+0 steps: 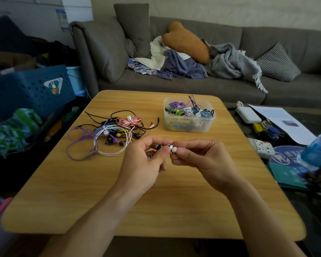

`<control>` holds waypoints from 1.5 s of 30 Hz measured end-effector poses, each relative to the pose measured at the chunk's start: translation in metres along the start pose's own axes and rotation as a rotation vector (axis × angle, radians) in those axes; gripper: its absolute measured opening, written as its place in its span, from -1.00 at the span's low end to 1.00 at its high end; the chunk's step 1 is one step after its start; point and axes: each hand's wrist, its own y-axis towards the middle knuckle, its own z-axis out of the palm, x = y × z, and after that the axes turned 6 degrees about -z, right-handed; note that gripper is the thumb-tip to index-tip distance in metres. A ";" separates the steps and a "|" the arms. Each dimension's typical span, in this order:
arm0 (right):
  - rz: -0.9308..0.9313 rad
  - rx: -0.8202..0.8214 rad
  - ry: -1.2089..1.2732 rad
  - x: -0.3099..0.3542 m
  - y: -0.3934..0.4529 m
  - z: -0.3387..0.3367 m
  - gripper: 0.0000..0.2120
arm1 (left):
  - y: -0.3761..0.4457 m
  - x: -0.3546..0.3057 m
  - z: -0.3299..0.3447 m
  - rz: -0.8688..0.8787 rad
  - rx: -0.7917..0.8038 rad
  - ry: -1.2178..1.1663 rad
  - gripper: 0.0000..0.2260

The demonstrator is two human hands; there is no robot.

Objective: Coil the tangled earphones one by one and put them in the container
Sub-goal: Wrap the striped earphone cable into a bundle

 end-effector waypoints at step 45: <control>-0.113 0.028 -0.201 -0.002 -0.004 0.014 -0.91 | -0.003 -0.013 -0.012 -0.470 0.123 -0.312 -0.88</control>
